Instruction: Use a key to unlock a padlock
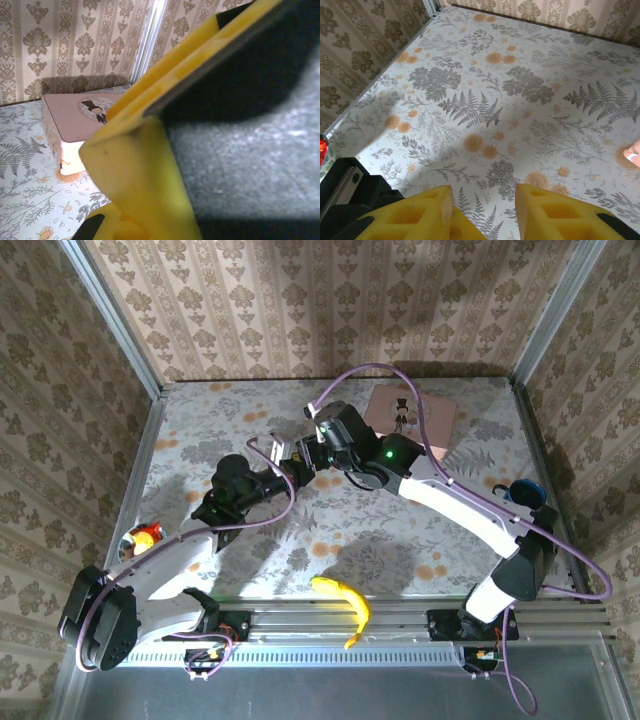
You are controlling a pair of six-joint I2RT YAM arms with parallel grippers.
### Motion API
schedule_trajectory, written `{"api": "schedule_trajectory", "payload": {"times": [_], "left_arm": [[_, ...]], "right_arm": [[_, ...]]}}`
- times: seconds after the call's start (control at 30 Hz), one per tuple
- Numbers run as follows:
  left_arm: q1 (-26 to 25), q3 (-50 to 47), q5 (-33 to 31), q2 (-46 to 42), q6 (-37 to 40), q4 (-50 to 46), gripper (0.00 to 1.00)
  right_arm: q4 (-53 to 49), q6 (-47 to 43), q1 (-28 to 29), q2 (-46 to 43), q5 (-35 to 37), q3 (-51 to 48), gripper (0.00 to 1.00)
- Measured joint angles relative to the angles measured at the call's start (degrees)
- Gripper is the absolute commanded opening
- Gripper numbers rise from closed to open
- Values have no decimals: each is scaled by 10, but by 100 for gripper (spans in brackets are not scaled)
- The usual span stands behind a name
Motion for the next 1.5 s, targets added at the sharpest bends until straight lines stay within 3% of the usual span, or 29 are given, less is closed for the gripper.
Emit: {"api": "schedule_trajectory", "payload": {"times": [0.27,0.57,0.7,0.97,1.07,1.17,1.33,1.5], "left_arm": [[0,0,-18,0,0,-1,0],[0,-9,-47,6,-23,-3,0],[0,-19,-79,44,-77,12,0],[-10,-24,-141,170,-264,2,0],[-23,1,-155,205,-322,-70,0],[-42,51,-184,207,-359,-201,0],[-69,158,-266,182,-380,-461,0],[-79,204,-312,192,-398,-612,0]], "right_arm": [[-19,3,3,19,47,20,34],[-34,2,0,17,68,15,45],[-34,3,-15,-17,59,-21,44],[-30,5,-69,-105,42,-172,45],[-34,5,-69,-105,37,-229,45],[-40,9,-69,-104,27,-270,45],[-22,20,-69,-106,7,-321,45],[5,20,-70,-106,-5,-348,45]]}}
